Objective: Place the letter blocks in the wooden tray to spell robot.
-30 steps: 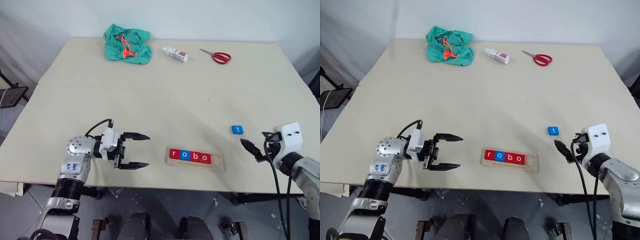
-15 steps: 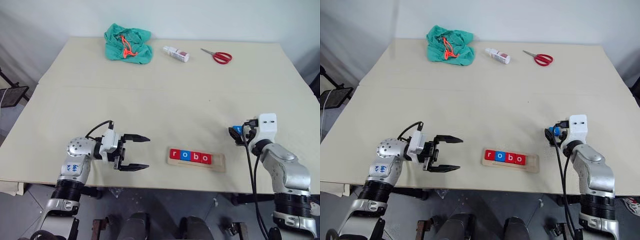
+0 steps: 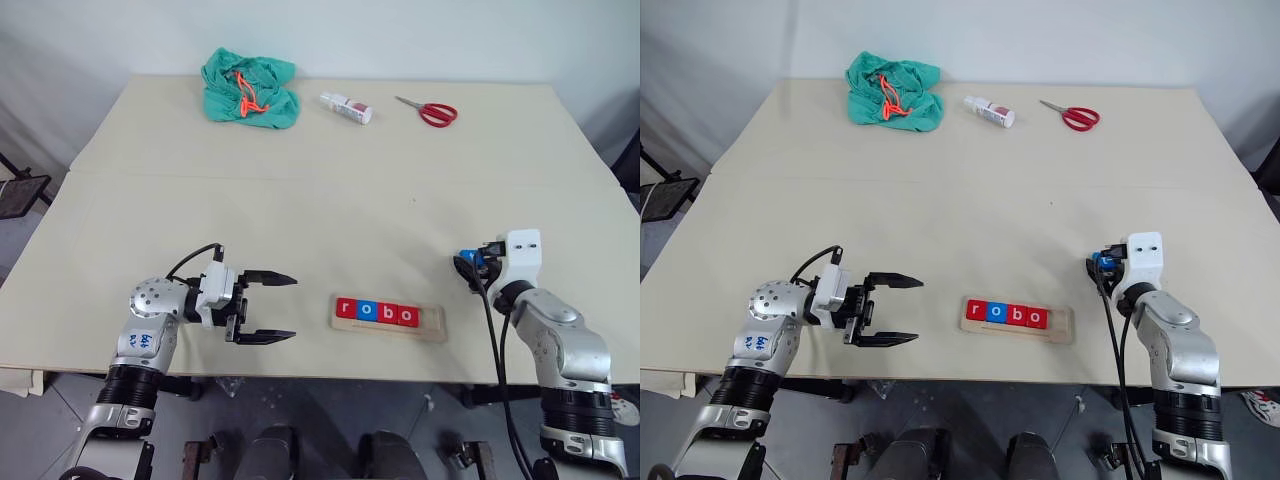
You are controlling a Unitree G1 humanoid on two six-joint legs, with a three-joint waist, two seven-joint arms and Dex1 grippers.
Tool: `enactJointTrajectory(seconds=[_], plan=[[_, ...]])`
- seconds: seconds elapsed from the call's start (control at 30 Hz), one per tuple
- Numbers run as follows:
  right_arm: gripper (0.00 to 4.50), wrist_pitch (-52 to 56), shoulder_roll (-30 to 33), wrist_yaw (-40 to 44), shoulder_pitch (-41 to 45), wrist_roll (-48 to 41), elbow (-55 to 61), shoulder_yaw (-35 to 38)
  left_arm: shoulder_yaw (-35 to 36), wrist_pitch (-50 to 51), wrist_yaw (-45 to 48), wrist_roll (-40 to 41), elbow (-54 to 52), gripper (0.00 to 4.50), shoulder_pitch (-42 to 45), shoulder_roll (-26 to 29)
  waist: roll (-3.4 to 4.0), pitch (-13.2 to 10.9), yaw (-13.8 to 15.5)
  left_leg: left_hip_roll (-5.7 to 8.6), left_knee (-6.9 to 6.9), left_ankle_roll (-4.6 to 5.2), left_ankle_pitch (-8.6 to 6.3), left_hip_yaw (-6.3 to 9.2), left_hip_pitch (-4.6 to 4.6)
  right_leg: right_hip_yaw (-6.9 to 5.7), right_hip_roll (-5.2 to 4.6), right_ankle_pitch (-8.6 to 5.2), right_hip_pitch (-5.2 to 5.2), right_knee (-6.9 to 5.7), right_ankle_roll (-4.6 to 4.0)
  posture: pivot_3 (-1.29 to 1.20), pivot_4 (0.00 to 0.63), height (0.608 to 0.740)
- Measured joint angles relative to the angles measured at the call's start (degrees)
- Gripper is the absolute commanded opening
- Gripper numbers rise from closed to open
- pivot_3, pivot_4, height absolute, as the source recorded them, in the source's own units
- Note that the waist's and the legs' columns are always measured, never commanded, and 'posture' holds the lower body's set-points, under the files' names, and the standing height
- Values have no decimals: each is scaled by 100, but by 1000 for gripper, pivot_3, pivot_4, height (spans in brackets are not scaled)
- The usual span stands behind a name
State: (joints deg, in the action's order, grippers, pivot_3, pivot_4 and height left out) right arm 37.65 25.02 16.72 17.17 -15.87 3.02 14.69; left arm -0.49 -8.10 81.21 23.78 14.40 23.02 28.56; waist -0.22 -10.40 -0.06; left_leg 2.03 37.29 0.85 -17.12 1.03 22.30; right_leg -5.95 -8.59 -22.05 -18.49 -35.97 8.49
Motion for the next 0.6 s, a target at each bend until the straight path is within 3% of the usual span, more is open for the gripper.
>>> enactJointTrajectory(seconds=[0.03, 0.17, 0.33, 0.6], plan=[[1452, 15, -11, -14, -32, -1, 66, -1, 0, -1, 0, 0, 1, 4500, 1, -4, 0, 0, 4, 0, 0, 0, 0, 1, 1, 0, 0, 0, 0, 0, 0, 0, 150, 740], [1464, 268, -69, -88, -350, -112, 599, 56, -3, -6, 14, 0, 7, 4500, 5, -20, 0, 0, 5, 1, -2, 0, 0, 2, 1, 0, -1, 0, -1, 0, 0, 0, 150, 740], [1464, 794, -142, -124, -1413, -483, 2240, 189, -10, -15, 120, 8, 53, 4500, 33, -22, 0, 0, 13, 2, -7, 0, 0, 1, 1, 1, -1, 0, -2, 1, 0, 0, 150, 740], [1464, 1485, -351, -456, -2355, -807, 3487, 663, -16, -36, 211, 8, 224, 4500, 113, -56, 1, 0, 13, 2, -5, 0, 0, -1, -1, 7, -1, 0, -1, 1, 0, 0, 150, 740]])
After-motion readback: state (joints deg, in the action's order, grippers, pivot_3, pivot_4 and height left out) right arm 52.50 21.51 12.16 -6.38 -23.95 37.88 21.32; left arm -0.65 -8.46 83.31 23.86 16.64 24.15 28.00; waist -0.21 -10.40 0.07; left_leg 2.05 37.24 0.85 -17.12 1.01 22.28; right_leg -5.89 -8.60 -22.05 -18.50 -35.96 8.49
